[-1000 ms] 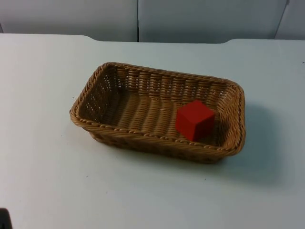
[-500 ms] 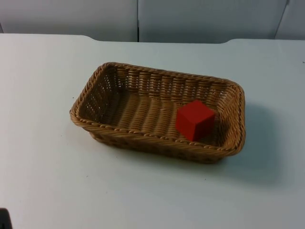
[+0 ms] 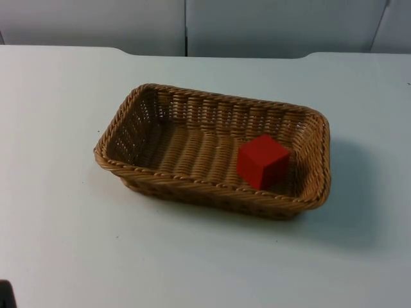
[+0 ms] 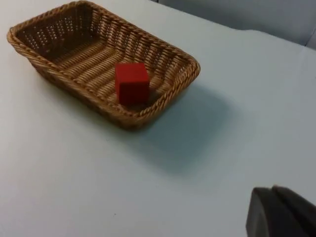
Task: Pick up the basket with the left hand and place the cube into the basket with the right hand.
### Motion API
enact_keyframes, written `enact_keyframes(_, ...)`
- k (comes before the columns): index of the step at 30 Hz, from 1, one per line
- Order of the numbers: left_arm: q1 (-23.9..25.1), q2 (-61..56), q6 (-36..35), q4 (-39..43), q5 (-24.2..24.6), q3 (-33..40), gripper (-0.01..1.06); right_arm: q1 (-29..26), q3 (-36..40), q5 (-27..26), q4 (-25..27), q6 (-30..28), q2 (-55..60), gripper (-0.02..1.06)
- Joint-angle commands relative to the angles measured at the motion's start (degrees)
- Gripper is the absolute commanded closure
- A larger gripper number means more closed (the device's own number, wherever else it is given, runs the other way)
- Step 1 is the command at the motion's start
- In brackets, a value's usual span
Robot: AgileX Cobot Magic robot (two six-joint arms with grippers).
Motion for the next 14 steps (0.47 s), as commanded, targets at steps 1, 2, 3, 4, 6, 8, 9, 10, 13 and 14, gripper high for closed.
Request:
enact_keyframes(1,-0.24,-0.24,-0.37,-0.23,-0.27,0.28,1.05,0.21,0.98,-1.65,-1.01,2.04,-0.19,1.04)
enact_keyframes(2,-0.14,-0.24,-0.37,-0.23,-0.24,0.28,1.05,0.21,0.98,-1.78,-1.56,2.87,-0.19,1.04)
enact_keyframes(3,-0.14,-0.24,-0.37,-0.23,-0.24,0.28,1.05,0.21,0.98,-1.91,-2.36,3.95,-0.19,1.04)
enact_keyframes(4,-0.14,-0.24,-0.37,-0.23,-0.24,0.28,1.05,0.21,0.98,-2.22,-3.43,5.33,-0.19,1.04)
enact_keyframes(6,-0.14,-0.24,-0.37,-0.23,-0.24,0.28,1.05,0.21,0.98,-2.94,-6.38,9.60,-0.19,1.04)
enact_keyframes(8,-0.14,-0.24,-0.37,-0.23,-0.24,0.28,1.05,0.21,0.98,-3.08,-7.81,12.08,-0.19,1.04)
enact_keyframes(9,-0.14,-0.24,-0.37,-0.23,-0.24,0.28,1.05,0.21,1.11,-3.56,-9.28,14.64,-0.19,1.04)
enact_keyframes(10,-0.14,-0.24,-0.37,-0.23,-0.24,0.28,1.05,0.21,1.21,-3.73,-10.39,18.17,-0.19,1.04)
enact_keyframes(13,-0.14,-0.24,-0.37,-0.23,-0.24,0.28,1.05,0.21,1.21,-3.83,-10.67,23.98,-0.19,1.04)
enact_keyframes(14,-0.14,-0.24,-0.37,-0.23,-0.24,0.28,1.05,0.21,1.21,-3.99,-10.23,25.48,-0.19,1.04)
